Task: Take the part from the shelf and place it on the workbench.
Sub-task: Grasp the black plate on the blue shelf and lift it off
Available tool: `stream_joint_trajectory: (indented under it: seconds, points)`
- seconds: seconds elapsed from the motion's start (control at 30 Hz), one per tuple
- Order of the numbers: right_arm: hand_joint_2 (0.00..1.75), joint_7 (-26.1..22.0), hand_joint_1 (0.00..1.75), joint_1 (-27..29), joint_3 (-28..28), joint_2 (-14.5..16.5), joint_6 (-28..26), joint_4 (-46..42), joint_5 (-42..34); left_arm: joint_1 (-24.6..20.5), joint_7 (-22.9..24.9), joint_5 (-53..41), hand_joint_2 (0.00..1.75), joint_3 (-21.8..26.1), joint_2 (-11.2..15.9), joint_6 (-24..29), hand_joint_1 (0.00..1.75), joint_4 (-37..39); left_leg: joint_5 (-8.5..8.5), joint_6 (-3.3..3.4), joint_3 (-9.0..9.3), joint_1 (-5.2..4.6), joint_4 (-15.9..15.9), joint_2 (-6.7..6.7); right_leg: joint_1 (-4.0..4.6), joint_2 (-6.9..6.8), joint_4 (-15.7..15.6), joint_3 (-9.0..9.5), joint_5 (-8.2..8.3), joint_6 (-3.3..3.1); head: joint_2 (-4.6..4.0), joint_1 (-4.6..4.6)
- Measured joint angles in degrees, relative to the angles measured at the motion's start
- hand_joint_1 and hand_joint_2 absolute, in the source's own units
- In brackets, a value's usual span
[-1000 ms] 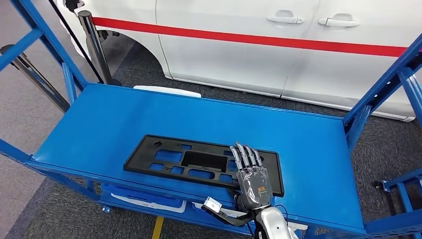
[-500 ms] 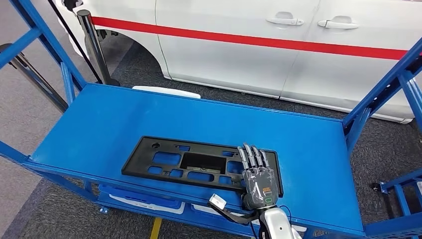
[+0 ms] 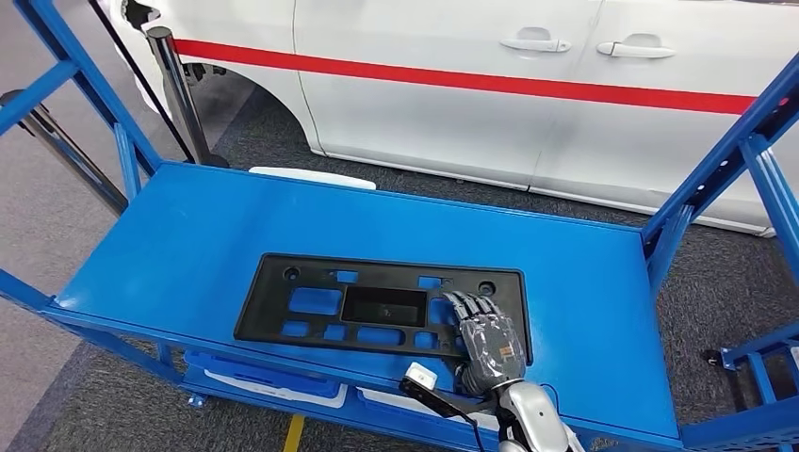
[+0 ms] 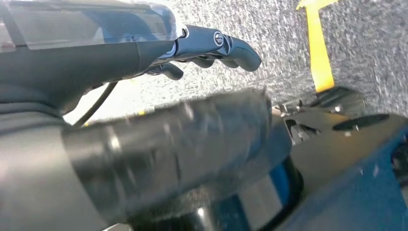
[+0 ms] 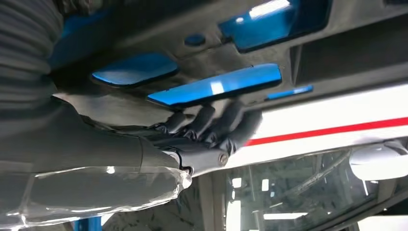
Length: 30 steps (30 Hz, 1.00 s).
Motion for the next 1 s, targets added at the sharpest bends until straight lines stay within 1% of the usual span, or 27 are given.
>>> stream_joint_trajectory:
  seconds: [0.03, 0.07, 0.1, 0.13, 0.17, 0.2, 0.23, 0.27, 0.3, 0.33, 0.37, 0.4, 0.43, 0.5, 0.53, 0.57, 0.6, 0.67, 0.7, 0.73, 0.77, 0.83, 0.87, 0.9, 0.93, 0.97, 1.0]
  points:
    - [1.75, -0.1, 1.74, -0.1, 0.0, -0.1, 0.1, -0.1, -0.2, 0.0, -0.3, -0.1, 1.75, 0.0, 0.0, 0.0, 0.00, 0.0, -0.62, -0.26, -0.26, 0.10, 0.7, -0.01, -0.09, -0.05, -0.2, 0.11, 0.15, -0.41, 0.00, -0.03]
    - [1.75, -0.2, 1.74, -0.1, 0.0, -0.2, 0.2, -0.2, -0.5, 0.0, -0.5, -0.2, 1.75, 0.0, 0.0, 0.1, 0.00, 0.0, -1.87, -0.45, -1.00, 0.17, 2.5, -0.02, -0.21, -0.12, -0.3, 0.19, 0.30, -0.78, 0.00, -0.07]
    - [1.75, -0.3, 1.74, -0.1, 0.0, -0.3, 0.3, -0.4, -0.6, 0.0, -0.7, -0.2, 1.75, 0.0, 0.0, 0.1, 0.00, 0.0, -3.70, -0.58, -2.30, 0.23, 5.5, -0.02, -0.20, -0.24, -0.4, 0.22, 0.37, -1.03, 0.00, -0.10]
    - [1.75, -0.4, 1.74, -0.2, 0.0, -0.4, 0.5, -0.4, -0.8, 0.0, -0.8, -0.2, 1.75, 0.0, 0.0, 0.2, 0.00, 0.0, -5.73, -0.67, -3.97, 0.23, 9.2, -0.01, -0.10, -0.31, -0.4, 0.16, 0.39, -1.19, -0.01, -0.14]
    - [1.75, -0.4, 1.74, -0.1, 0.0, -0.5, 0.5, -0.5, -0.9, 0.0, -0.8, -0.2, 1.75, 0.0, 0.1, 0.2, 0.00, 0.0, -7.30, -0.74, -5.59, 0.24, 12.9, -0.01, 0.02, -0.39, -0.4, 0.09, 0.39, -1.26, -0.01, -0.14]
    - [1.75, -0.4, 1.74, -0.1, 0.0, -0.6, 0.6, -0.5, -0.9, 0.0, -0.8, -0.3, 1.75, 0.0, 0.1, 0.3, 0.00, 0.0, -7.97, -0.78, -6.60, 0.24, 15.3, -0.01, 0.12, -0.43, -0.4, 0.07, 0.39, -1.29, 0.00, -0.13]
    - [1.75, -0.4, 1.75, -0.1, 0.0, -0.6, 0.7, -0.5, -1.0, 0.0, -0.8, -0.3, 1.75, 0.0, 0.2, 0.3, 0.00, 0.0, -7.48, -0.74, -6.59, 0.24, 15.6, -0.01, 0.19, -0.44, -0.4, 0.10, 0.39, -1.29, 0.00, -0.13]
    - [1.75, -0.4, 1.75, -0.1, 0.0, -0.7, 0.7, -0.5, -1.0, 0.0, -0.9, -0.4, 1.75, 0.0, 0.2, 0.4, 0.00, 0.0, -5.97, -0.65, -5.46, 0.24, 13.7, 0.00, 0.22, -0.40, -0.4, 0.18, 0.38, -1.28, 0.01, -0.13]
    - [1.75, -0.4, 1.75, -0.1, 0.0, -0.7, 0.7, -0.5, -1.0, 0.0, -0.8, -0.4, 1.75, 0.0, 0.3, 0.5, 0.00, 0.0, -3.91, -0.50, -3.51, 0.25, 10.0, 0.00, 0.23, -0.35, -0.4, 0.29, 0.37, -1.24, 0.01, -0.13]
    - [1.75, -0.4, 1.75, -0.1, 0.0, -0.8, 0.7, -0.5, -1.0, 0.0, -0.8, -0.5, 1.75, 0.0, 0.3, 0.5, 0.00, 0.0, -2.38, -0.36, -1.49, 0.22, 5.9, -0.01, 0.32, -0.30, -0.3, 0.36, 0.33, -1.10, 0.01, -0.13]
    - [1.75, -0.4, 1.75, -0.1, 0.0, -0.9, 0.7, -0.5, -1.0, 0.0, -0.8, -0.6, 1.75, 0.0, 0.3, 0.7, 0.00, 0.0, -1.37, -0.16, 0.03, 0.15, 2.7, -0.03, 0.43, -0.22, -0.2, 0.36, 0.30, -0.86, 0.01, -0.12]
    - [1.75, -0.3, 1.75, -0.1, -0.1, -1.0, 0.7, -0.6, -1.0, 0.0, -0.7, -0.6, 1.75, 0.0, 0.4, 0.8, 0.00, 0.0, -1.01, 0.04, 0.85, 0.06, 0.9, -0.04, 0.52, -0.17, -0.2, 0.33, 0.33, -0.54, 0.01, -0.10]
    - [1.75, -0.3, 1.75, -0.1, -0.1, -1.1, 0.8, -0.6, -1.0, 0.0, -0.7, -0.6, 1.75, 0.0, 0.4, 0.9, 0.00, 0.0, -1.17, 0.28, 1.02, -0.07, 0.2, -0.06, 0.62, -0.13, -0.3, 0.29, 0.40, -0.17, 0.00, -0.08]
    - [1.75, -0.2, 1.75, -0.1, -0.2, -1.3, 0.7, -0.6, -0.9, -0.1, -0.6, -0.5, 1.75, 0.0, 0.4, 1.0, 0.00, 0.0, -0.83, 1.01, 1.06, -0.06, -0.2, -0.03, 0.53, -0.09, -0.4, 0.33, 0.51, 0.51, 0.01, -0.07]
    - [1.75, -0.1, 1.75, 0.0, -0.2, -1.3, 0.5, -0.6, -0.8, -0.2, -0.4, -0.4, 1.75, 0.0, 0.4, 1.0, 0.00, 0.0, -0.61, 1.42, 1.18, 0.01, -0.5, 0.03, 0.47, -0.10, 0.0, 0.20, 0.13, 0.78, 0.01, -0.05]
    - [1.75, 0.1, 1.75, 0.0, -0.2, -1.4, 0.2, -0.6, -0.5, -0.3, -0.2, -0.4, 1.75, 0.0, 0.4, 1.0, 0.00, 0.0, -0.38, 1.81, 1.30, 0.10, -0.7, 0.11, 0.39, -0.11, 1.4, -0.42, -0.93, 1.02, 0.01, -0.04]
    - [1.75, 0.4, 1.75, 0.1, -0.2, -1.4, -0.3, -0.6, 0.0, -0.4, 0.1, -0.4, 1.75, 0.1, 0.3, 1.0, 0.00, 0.0, -0.20, 2.09, 1.36, 0.14, -0.9, 0.20, 0.30, -0.12, 4.0, -1.60, -2.55, 1.20, 0.01, -0.02]
    - [1.75, 1.6, 1.75, 0.5, -0.2, -1.4, -2.2, -0.6, 2.3, -0.7, 0.5, -0.4, 1.75, 0.2, 0.3, 1.1, 0.00, 0.0, -0.15, 2.35, 1.20, 0.01, -0.9, 0.27, 0.26, -0.14, 11.5, -5.18, -6.17, 1.50, 0.00, -0.02]
    - [1.75, 2.6, 1.75, 0.9, -0.3, -1.4, -3.8, -0.6, 4.4, -0.8, 0.7, -0.3, 1.75, 0.3, 0.3, 1.1, 0.00, 0.0, -0.17, 2.41, 1.16, -0.05, -0.9, 0.24, 0.25, -0.15, 14.3, -6.58, -6.94, 1.57, 0.00, -0.02]
    - [1.75, 3.8, 1.75, 1.4, -0.4, -1.2, -5.7, -0.6, 6.8, -0.9, 1.0, -0.3, 1.75, 0.4, 0.3, 1.1, 0.00, 0.0, -0.22, 2.46, 1.15, -0.10, -0.9, 0.16, 0.25, -0.16, 15.4, -7.18, -6.65, 1.57, 0.01, -0.02]
    - [1.75, 4.9, 1.75, 1.9, -0.7, -1.0, -7.9, -0.6, 9.4, -1.0, 1.3, -0.2, 1.75, 0.6, 0.2, 1.2, 0.00, 0.0, -0.27, 2.45, 1.20, -0.13, -0.8, 0.05, 0.25, -0.16, 14.0, -6.65, -5.19, 1.48, 0.01, -0.02]
    - [1.75, 6.6, 1.75, 2.4, -1.5, -0.3, -11.7, -0.6, 14.0, -1.1, 2.1, -0.1, 1.75, 0.9, 0.0, 1.2, 0.00, 0.0, -0.50, 2.22, 1.26, -0.19, -0.4, -0.09, 0.29, -0.14, 6.9, -3.51, -1.13, 1.07, 0.01, -0.01]
    - [1.75, 7.1, 1.75, 2.5, -2.0, 0.1, -13.3, -0.7, 16.0, -1.2, 2.4, -0.1, 1.75, 1.0, 0.0, 1.2, 0.00, 0.0, -0.65, 2.02, 1.16, -0.33, -0.1, -0.11, 0.40, -0.13, 3.5, -2.05, 0.27, 0.83, 0.01, -0.02]
    - [1.75, 7.4, 1.75, 2.6, -2.5, 0.5, -14.6, -0.8, 17.7, -1.2, 2.6, 0.0, 1.75, 1.1, -0.1, 1.2, 0.00, 0.0, -0.74, 1.78, 0.97, -0.45, 0.1, -0.11, 0.51, -0.11, 1.4, -1.26, 0.91, 0.63, 0.01, -0.04]
    - [1.75, 7.8, 1.75, 2.8, -2.9, 1.0, -15.7, -1.0, 19.2, -1.3, 2.8, 0.0, 1.75, 1.2, -0.1, 1.2, 0.00, 0.0, -0.77, 1.56, 0.74, -0.58, 0.3, -0.12, 0.62, -0.09, 0.7, -1.07, 0.88, 0.46, 0.01, -0.04]
    - [1.75, 8.0, 1.75, 3.0, -3.3, 1.5, -16.7, -1.2, 20.5, -1.4, 2.8, -0.1, 1.75, 1.2, -0.1, 1.1, 0.00, 0.0, -0.72, 1.37, 0.60, -0.69, 0.3, -0.14, 0.69, -0.09, 0.6, -1.18, 0.91, 0.32, 0.01, -0.07]
    - [1.75, 8.2, 1.75, 3.2, -3.8, 1.9, -17.4, -1.4, 21.7, -1.5, 2.9, -0.1, 1.75, 1.3, -0.1, 1.1, 0.00, 0.0, -0.83, 1.15, 0.51, -0.71, 0.3, -0.15, 0.53, -0.13, 0.5, -1.31, 0.99, 0.08, 0.01, -0.06]
